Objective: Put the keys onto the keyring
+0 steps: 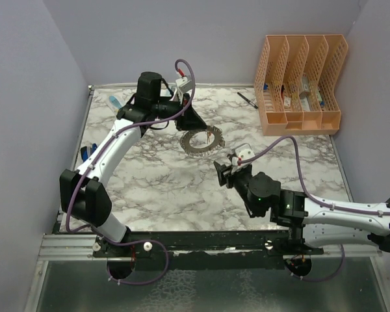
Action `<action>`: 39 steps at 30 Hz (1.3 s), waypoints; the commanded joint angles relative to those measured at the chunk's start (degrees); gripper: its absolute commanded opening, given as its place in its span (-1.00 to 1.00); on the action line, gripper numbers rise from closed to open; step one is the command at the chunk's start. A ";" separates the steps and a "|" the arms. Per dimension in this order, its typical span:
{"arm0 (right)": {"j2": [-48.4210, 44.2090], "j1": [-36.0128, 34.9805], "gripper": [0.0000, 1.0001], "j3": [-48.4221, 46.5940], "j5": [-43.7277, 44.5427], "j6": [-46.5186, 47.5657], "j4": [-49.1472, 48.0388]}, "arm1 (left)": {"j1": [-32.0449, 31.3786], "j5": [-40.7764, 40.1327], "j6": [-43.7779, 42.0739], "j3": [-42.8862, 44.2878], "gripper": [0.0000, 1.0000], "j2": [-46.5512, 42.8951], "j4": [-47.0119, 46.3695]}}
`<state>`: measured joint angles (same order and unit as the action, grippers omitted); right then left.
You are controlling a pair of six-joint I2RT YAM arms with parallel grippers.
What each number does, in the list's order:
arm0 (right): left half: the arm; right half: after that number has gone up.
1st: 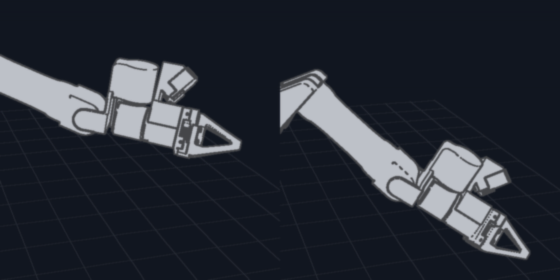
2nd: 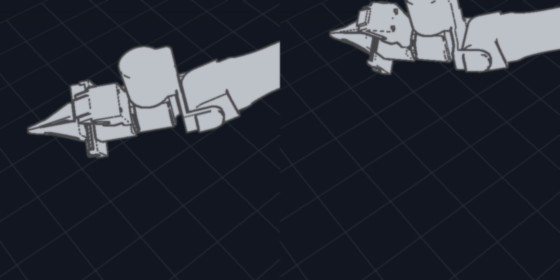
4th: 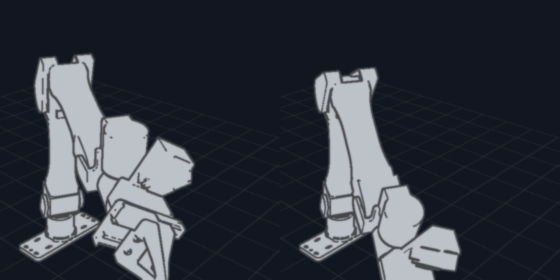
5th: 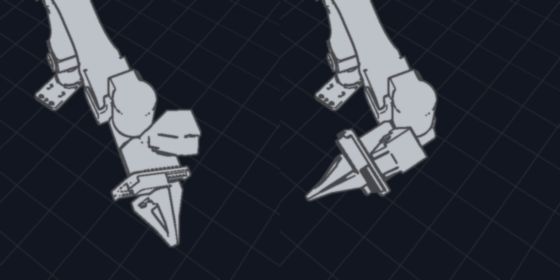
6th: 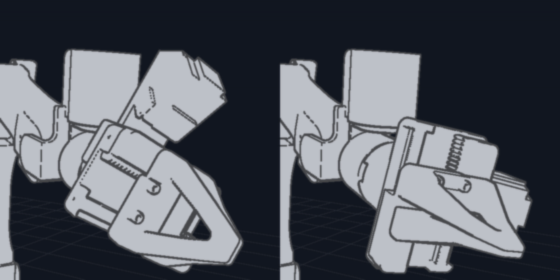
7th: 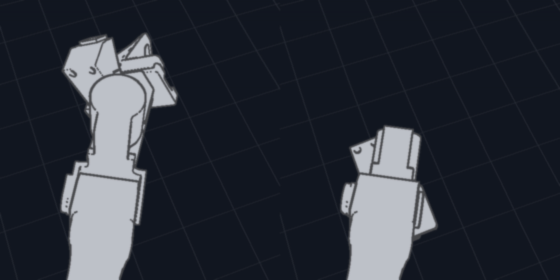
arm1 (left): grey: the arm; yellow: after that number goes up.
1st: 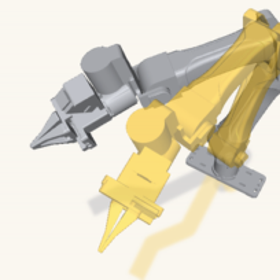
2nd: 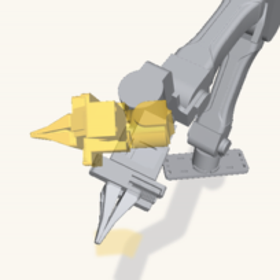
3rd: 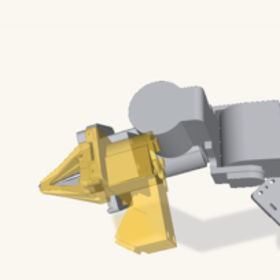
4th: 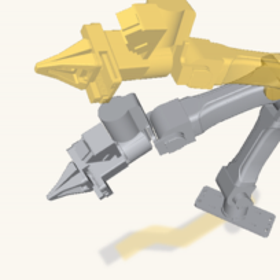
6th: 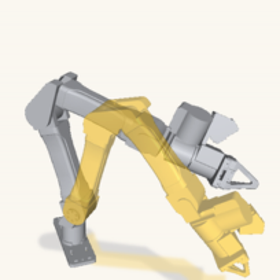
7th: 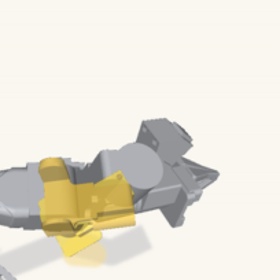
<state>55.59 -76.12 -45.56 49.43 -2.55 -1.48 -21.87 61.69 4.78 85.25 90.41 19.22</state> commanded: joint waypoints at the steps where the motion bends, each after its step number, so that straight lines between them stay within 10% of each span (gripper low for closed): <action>1: -1.33 0.34 -0.05 5.09 -1.52 4.30 -13.35 | 0.14 1.57 3.50 -1.25 -1.00 -3.77 -3.87; 39: 13.60 14.84 -0.08 2.31 -17.44 2.88 -28.28 | 0.07 3.94 9.65 -5.78 -1.00 -5.97 -8.69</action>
<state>68.51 -62.83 -41.67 34.41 1.28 -26.33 -21.85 63.05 13.43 79.35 87.22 12.43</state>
